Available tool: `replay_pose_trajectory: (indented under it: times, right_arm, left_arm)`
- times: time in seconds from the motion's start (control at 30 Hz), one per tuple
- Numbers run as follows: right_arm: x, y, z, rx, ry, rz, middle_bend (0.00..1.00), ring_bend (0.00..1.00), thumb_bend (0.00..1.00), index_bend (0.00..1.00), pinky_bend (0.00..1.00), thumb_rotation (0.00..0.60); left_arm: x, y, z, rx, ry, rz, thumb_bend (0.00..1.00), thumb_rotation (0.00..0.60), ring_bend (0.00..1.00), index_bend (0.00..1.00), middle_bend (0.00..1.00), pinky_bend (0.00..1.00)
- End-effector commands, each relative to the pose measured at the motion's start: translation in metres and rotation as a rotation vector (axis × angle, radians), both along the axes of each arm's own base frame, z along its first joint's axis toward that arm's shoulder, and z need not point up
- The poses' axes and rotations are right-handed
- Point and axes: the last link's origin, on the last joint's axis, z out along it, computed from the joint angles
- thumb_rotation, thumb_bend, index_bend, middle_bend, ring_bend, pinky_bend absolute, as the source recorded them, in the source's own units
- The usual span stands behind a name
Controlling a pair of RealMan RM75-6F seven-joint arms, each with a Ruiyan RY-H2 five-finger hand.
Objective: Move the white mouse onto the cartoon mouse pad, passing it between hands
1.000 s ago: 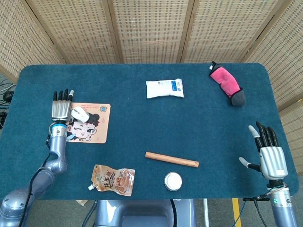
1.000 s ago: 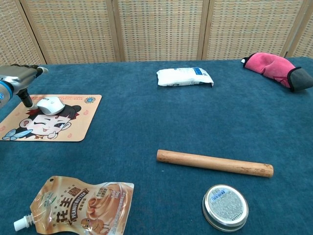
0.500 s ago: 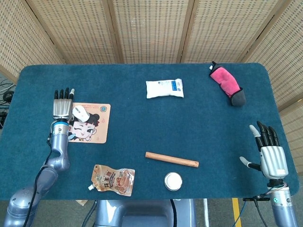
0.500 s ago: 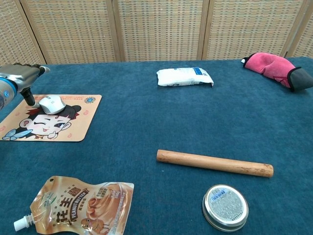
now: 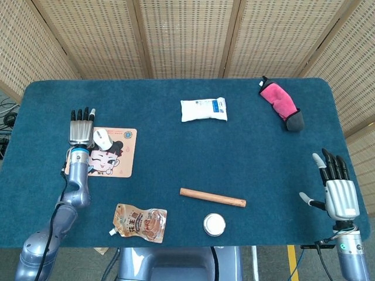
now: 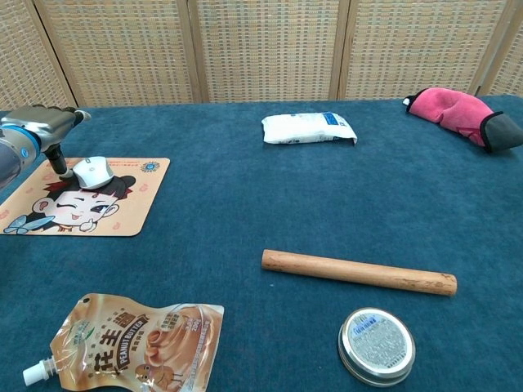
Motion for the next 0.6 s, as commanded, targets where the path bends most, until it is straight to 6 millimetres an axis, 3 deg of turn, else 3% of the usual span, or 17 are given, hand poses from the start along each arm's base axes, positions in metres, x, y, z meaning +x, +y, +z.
replay_pose_trajectory:
  times: [0.03,0.6]
  right_arm:
    - [-0.0004,-0.0003,0.0006,-0.003,0.001,-0.002,0.00,0.00,0.00,0.06,0.00,0.600]
    - [-0.0021,-0.0012,0.0002,-0.006,0.006,-0.006,0.00,0.00,0.00,0.07,0.00,0.600]
  left_arm:
    - [0.0013,0.0010,-0.0009,-0.004,0.004,0.000,0.25,0.600,0.00,0.00,0.00,0.00]
    - [0.0085,0.0042,-0.0035,-0.019,0.044,-0.024,0.36,0.600,0.00,0.00,0.00,0.00]
